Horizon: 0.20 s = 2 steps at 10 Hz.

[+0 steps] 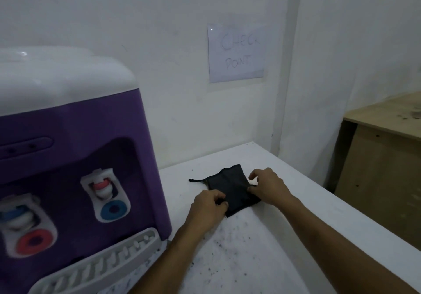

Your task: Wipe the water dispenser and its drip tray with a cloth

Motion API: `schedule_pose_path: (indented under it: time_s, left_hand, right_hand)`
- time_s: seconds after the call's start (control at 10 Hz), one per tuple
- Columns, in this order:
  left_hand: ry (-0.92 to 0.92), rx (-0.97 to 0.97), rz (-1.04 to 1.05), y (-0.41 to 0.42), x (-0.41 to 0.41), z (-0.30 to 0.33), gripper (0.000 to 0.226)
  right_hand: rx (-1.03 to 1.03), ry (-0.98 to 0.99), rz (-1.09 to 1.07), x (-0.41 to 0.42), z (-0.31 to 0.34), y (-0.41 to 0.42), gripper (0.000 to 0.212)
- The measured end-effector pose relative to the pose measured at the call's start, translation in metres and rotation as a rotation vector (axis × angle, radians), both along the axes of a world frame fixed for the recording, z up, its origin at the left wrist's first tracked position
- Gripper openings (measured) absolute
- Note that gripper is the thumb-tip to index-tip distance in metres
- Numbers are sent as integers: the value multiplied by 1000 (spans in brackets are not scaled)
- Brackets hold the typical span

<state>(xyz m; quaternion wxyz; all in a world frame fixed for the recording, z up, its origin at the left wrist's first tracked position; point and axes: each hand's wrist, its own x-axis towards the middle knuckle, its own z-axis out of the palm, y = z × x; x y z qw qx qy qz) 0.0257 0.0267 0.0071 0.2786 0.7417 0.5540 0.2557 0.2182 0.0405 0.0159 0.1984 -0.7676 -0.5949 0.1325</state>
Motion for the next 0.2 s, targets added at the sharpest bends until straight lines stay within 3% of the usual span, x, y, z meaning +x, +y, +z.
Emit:
schedule_pose_path:
  time_s: [0.2]
  left_hand:
    - [49,231,27,-10,-19,28,17]
  right_hand:
    - [-19,-65,78,0,30,-15,42]
